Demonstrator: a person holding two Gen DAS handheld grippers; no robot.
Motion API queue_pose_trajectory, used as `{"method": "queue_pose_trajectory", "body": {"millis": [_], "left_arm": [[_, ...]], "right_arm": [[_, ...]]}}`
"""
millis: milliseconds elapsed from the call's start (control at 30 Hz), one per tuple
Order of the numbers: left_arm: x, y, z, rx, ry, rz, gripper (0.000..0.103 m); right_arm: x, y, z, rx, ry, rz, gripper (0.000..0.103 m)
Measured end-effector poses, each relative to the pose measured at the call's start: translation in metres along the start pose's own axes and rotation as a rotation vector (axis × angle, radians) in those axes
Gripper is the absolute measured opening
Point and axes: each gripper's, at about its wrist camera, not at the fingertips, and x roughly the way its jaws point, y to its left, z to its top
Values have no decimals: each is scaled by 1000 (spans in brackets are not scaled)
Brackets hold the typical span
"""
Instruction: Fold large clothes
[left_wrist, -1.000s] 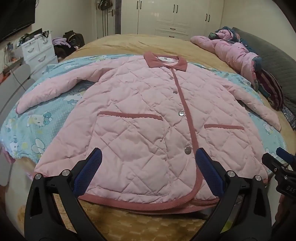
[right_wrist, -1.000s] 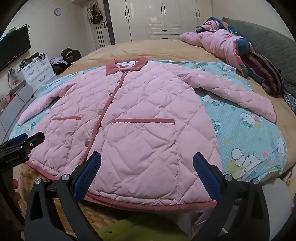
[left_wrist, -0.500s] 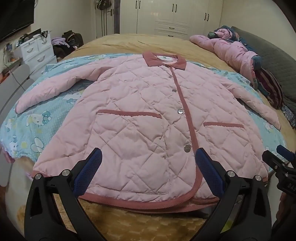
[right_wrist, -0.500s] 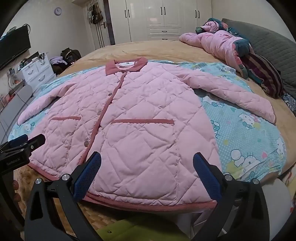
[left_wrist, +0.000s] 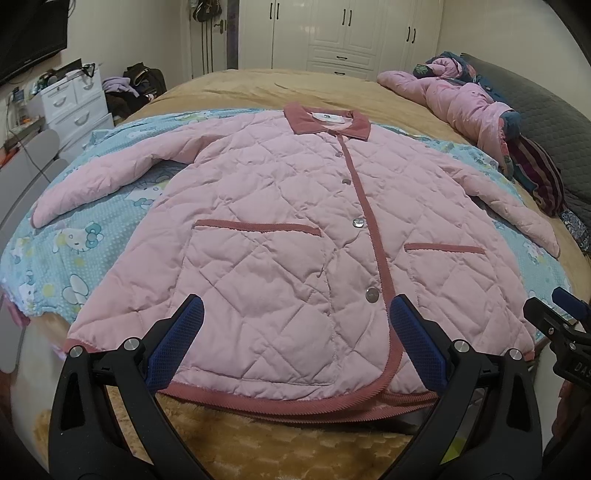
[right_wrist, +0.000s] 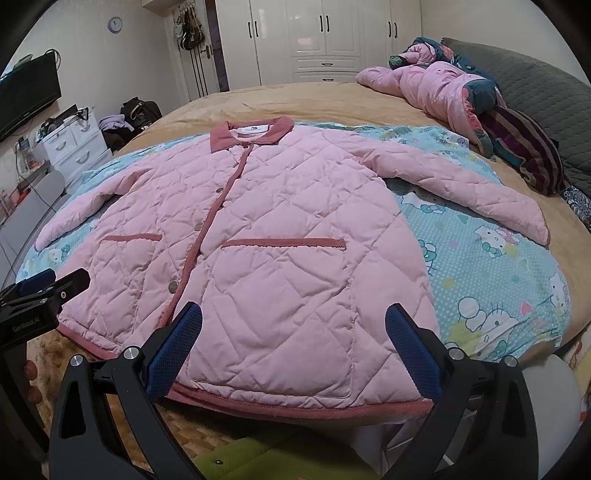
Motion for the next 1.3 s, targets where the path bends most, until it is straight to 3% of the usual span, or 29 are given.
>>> {"method": "queue_pose_trajectory", "body": {"millis": [1067, 1300], "left_arm": [[0, -1, 0, 0, 2, 0, 95], [7, -13, 10, 5, 13, 5, 95]], "right_arm": [[3, -3, -1, 15, 8, 16, 99], [12, -6, 12, 2, 15, 22, 99]]}}
